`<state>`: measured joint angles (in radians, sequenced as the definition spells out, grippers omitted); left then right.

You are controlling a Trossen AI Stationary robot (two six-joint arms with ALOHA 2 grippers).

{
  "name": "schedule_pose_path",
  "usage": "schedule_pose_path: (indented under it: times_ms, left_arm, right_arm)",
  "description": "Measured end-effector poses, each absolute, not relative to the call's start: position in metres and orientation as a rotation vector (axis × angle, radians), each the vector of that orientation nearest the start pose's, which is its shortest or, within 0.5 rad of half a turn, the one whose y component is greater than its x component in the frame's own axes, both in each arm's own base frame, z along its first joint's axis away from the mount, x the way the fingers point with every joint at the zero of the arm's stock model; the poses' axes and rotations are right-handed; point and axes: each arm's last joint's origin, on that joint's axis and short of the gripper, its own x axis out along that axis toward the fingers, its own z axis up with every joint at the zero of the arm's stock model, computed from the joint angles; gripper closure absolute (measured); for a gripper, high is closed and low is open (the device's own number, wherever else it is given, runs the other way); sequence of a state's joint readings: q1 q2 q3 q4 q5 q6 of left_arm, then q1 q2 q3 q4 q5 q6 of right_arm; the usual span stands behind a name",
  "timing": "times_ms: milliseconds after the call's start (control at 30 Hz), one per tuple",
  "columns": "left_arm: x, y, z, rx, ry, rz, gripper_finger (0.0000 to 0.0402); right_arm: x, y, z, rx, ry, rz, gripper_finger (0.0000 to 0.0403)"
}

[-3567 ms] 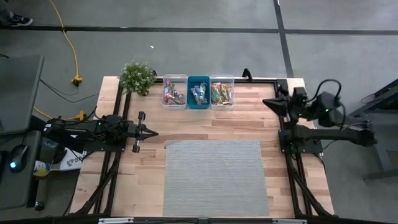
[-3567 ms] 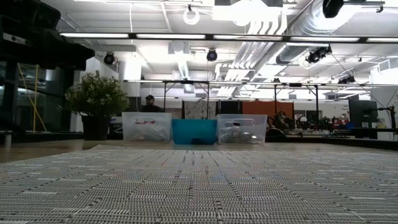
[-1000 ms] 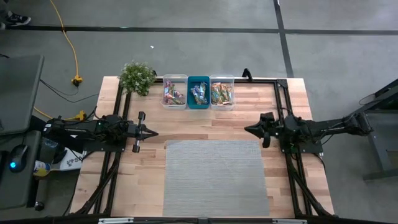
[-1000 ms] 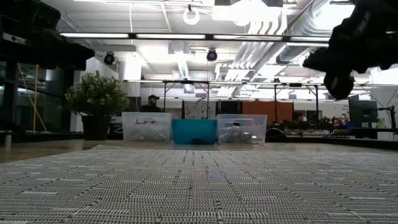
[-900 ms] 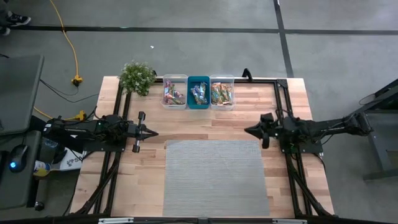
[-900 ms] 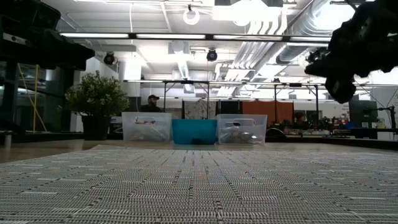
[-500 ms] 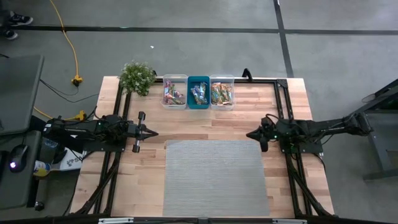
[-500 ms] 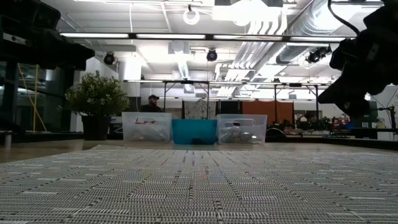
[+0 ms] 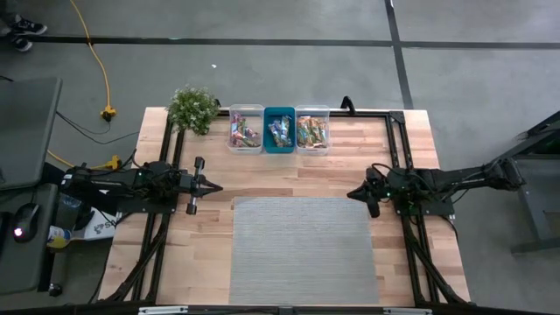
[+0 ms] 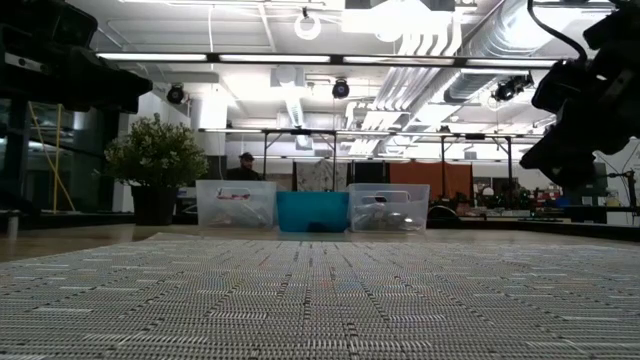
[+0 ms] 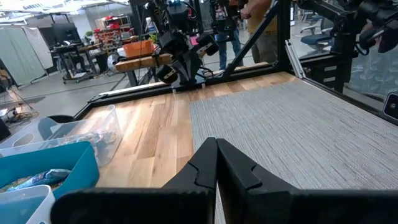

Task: Pick and place Granola Bars by type
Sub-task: Return to Home Position

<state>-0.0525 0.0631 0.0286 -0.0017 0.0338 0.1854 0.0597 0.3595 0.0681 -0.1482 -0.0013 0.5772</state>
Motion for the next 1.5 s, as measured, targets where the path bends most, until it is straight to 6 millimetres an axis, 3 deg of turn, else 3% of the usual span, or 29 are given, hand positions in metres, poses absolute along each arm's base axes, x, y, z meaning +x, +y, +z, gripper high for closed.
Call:
schedule_pose_path:
  times_ms: [200,1500]
  left_arm:
    - [0.0999,-0.0062,0.1681,0.186,0.028,-0.089,0.0401]
    - [0.0999,-0.0063,0.1681,0.186,0.028,-0.09,0.0401]
  right_arm:
    - [0.1122,0.0067,0.1424,0.469,0.443,-0.05,0.0403]
    - [0.1122,0.0067,0.1423,0.468,0.442,-0.049,0.0403]
